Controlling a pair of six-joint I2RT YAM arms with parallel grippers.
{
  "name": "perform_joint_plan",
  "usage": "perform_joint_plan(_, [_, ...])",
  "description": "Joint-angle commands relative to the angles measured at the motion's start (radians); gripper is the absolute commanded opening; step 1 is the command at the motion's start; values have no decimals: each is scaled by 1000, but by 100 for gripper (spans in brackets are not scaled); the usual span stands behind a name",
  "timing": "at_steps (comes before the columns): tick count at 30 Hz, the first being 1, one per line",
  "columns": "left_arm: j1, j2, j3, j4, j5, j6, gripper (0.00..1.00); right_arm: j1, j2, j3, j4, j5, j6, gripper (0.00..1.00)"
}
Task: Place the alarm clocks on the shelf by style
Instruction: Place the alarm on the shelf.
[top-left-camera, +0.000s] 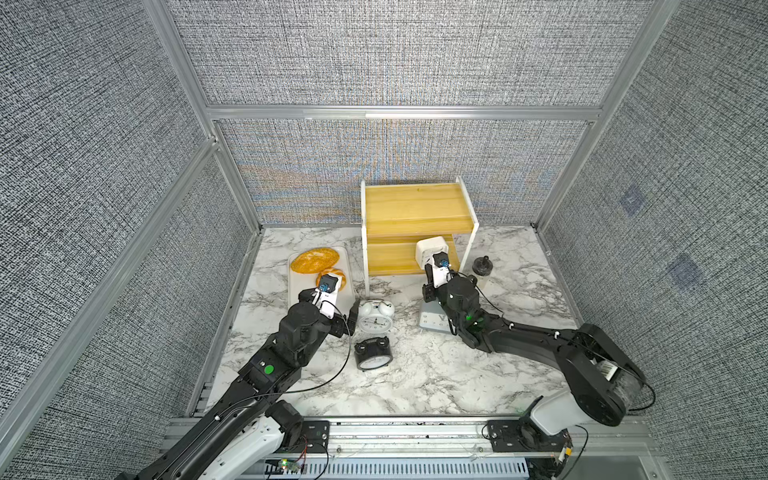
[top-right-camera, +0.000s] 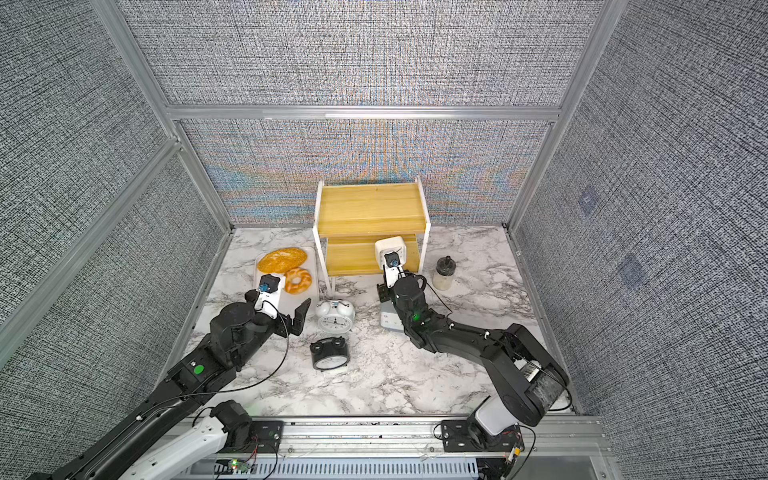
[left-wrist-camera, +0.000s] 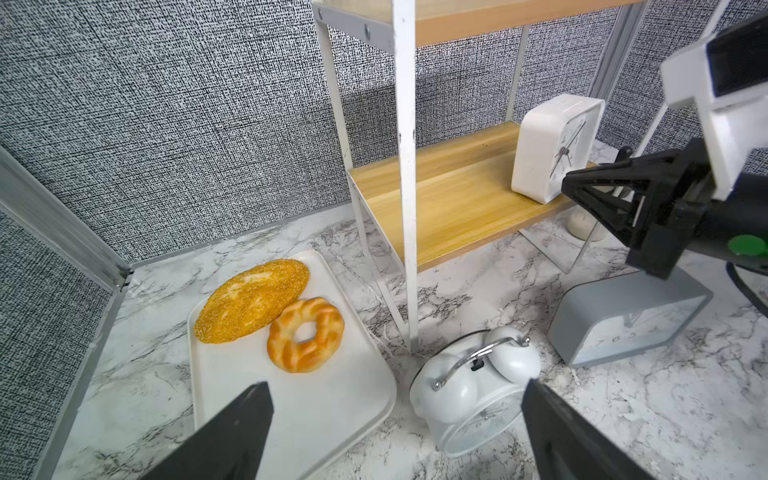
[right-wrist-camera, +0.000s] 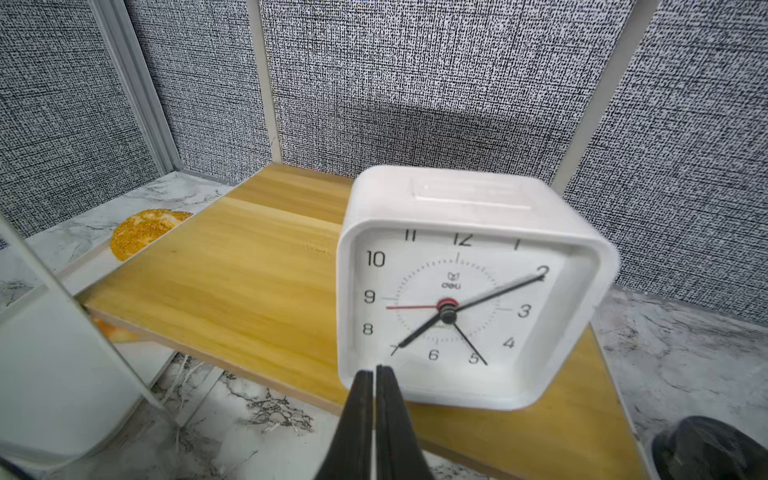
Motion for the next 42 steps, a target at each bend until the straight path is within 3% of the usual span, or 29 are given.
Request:
perform_joint_plan(1, [0,-1,-2,13,-2,5,100,-3,15,22,26,-8,-7,10])
perform_joint_plan(26, [1,-17,-6,4,-10,8,100,-13,22,25,19,-18,-7,12])
perform_joint_plan(36, [0,-8,-6,5,-1,13,100,4,-154,-67,-94,-92,-29,26])
perform_joint_plan(42, [0,16,-1,2,23,22,100,8,-329,-155,-227,-102,-23,49])
